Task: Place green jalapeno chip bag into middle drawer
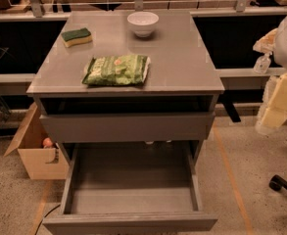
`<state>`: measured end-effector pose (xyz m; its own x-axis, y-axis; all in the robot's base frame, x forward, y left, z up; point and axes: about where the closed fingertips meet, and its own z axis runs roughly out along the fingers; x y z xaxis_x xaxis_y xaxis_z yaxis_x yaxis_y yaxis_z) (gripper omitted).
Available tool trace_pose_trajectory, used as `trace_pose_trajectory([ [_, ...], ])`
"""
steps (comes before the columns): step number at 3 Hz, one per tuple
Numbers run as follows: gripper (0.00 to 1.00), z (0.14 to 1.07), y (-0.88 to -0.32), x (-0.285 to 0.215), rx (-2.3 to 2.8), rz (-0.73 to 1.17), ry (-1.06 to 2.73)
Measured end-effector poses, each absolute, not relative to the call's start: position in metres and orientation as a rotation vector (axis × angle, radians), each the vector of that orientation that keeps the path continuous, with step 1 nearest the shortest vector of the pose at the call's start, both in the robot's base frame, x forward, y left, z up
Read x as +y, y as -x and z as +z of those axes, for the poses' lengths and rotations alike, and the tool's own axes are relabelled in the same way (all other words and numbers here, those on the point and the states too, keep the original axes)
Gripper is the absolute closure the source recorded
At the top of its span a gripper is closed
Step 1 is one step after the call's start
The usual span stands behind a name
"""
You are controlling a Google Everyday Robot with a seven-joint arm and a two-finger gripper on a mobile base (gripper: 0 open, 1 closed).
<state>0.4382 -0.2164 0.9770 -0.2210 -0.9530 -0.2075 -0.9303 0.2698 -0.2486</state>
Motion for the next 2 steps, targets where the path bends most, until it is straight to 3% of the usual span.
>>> trace_pose_trajectory([
  [2, 0.0, 0.976, -0.464, -0.188, 2.2, -0.146, 1.781],
])
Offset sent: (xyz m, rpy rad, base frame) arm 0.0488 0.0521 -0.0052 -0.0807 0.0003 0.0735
